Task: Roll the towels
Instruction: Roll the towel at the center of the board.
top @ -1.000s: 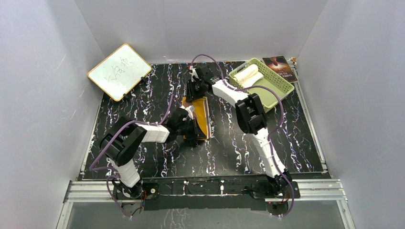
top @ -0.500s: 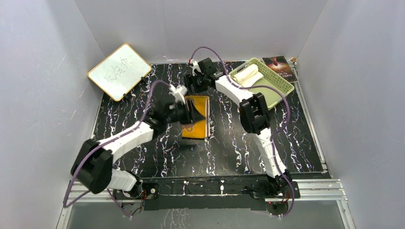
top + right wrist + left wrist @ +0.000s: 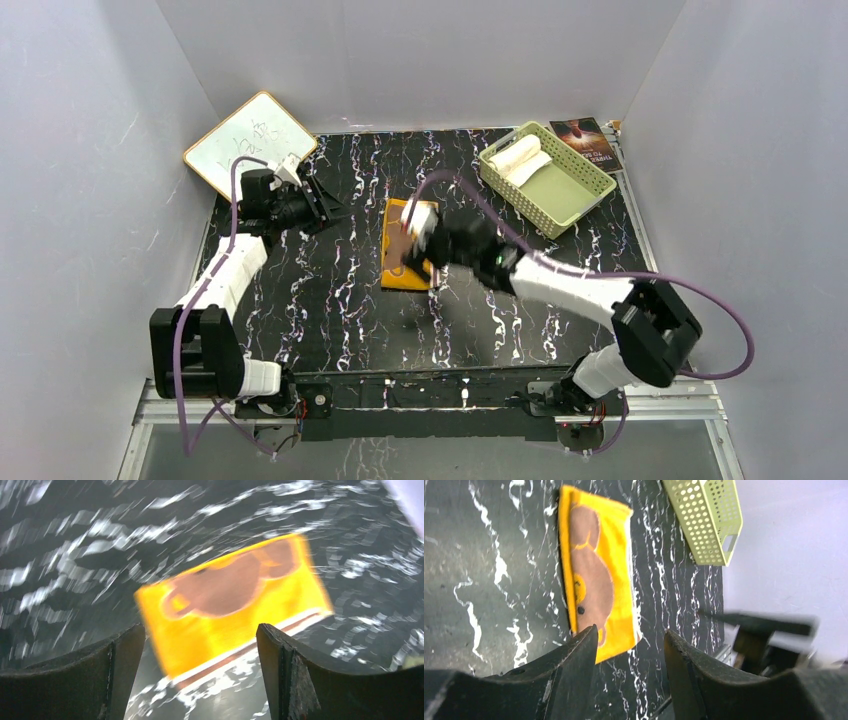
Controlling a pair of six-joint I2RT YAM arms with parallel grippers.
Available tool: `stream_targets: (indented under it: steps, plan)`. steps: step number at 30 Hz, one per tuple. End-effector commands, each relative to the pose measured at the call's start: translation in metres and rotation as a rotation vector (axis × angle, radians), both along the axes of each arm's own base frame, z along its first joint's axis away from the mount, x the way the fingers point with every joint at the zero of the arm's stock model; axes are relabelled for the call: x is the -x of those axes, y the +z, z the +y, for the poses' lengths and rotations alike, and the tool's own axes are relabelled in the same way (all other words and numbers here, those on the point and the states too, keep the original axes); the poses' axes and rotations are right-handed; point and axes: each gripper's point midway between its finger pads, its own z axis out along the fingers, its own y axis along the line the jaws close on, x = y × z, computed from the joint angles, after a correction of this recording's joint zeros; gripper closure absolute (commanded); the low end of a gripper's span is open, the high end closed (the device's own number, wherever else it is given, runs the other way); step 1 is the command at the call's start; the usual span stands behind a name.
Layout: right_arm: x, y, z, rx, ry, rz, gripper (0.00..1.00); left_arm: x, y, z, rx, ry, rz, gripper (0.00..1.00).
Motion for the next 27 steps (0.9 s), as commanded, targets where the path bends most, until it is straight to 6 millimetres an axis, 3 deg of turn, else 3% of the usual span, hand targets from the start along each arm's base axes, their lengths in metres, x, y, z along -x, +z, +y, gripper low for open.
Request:
stream_targets:
  steps: [1, 5, 20, 27]
  plan:
    - [0.043, -0.028, 0.007, 0.182, 0.218, -0.374, 0.19, 0.023, -0.007, -0.004, 0.067, -0.094, 0.07, 0.5]
    - [0.061, -0.053, 0.01, 0.225, 0.295, -0.388, 0.22, 0.027, -0.013, -0.002, 0.062, -0.109, 0.086, 0.5]
    - [0.054, -0.102, 0.044, 0.342, 0.391, -0.464, 0.33, 0.045, -0.039, 0.005, 0.045, -0.125, 0.16, 0.5]
    - [0.049, -0.119, 0.048, 0.398, 0.418, -0.446, 0.57, 0.046, -0.045, 0.01, 0.043, -0.128, 0.179, 0.5]
